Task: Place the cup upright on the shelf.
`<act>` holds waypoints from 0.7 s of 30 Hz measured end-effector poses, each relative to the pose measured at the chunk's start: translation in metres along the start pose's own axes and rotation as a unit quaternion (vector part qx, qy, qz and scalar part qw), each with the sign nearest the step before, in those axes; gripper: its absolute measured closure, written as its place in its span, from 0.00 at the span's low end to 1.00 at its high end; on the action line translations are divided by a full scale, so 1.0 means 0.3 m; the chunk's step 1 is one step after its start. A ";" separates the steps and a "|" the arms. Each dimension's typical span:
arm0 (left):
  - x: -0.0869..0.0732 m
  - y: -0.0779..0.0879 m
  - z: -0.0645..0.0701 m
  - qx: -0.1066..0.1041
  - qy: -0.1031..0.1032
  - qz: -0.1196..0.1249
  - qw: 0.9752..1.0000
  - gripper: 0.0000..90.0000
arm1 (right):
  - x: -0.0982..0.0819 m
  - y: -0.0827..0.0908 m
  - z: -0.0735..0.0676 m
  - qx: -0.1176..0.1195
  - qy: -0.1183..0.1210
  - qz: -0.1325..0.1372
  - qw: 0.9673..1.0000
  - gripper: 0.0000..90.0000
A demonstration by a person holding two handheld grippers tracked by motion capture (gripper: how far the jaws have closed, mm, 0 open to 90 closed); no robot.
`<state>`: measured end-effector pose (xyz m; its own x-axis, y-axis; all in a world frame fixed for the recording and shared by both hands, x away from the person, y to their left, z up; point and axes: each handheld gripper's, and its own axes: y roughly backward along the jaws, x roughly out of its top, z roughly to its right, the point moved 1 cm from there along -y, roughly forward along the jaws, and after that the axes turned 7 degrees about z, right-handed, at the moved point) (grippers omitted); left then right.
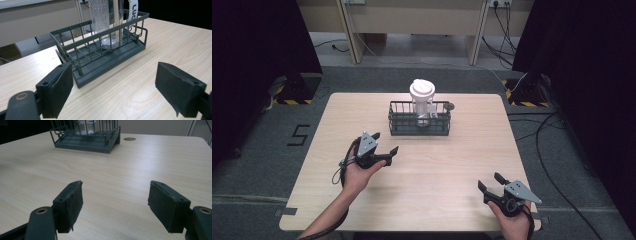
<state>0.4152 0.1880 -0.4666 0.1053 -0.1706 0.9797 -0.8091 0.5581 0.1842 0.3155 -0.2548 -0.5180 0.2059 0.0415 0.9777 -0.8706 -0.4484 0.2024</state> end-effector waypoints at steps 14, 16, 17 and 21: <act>-0.045 0.105 -0.016 0.013 0.004 0.001 1.000 0.16 | 0.000 0.000 0.000 -0.001 0.001 0.000 1.000 0.32; -0.052 0.120 -0.018 0.017 0.000 0.000 1.000 0.16 | 0.000 0.000 0.000 -0.001 0.001 -0.001 1.000 0.32; -0.056 0.127 -0.018 0.017 0.000 -0.001 1.000 0.16 | 0.000 -0.001 0.000 -0.001 0.001 -0.001 1.000 0.32; -0.070 0.155 -0.020 0.021 -0.006 -0.005 1.000 0.16 | 0.000 0.000 0.000 -0.001 0.001 -0.001 1.000 0.32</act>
<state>0.3789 0.2224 -0.4782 0.1064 -0.1861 0.9768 -0.8321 0.5211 0.1899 0.3154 -0.2548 -0.5180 0.2057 0.0443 0.9776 -0.8712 -0.4468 0.2035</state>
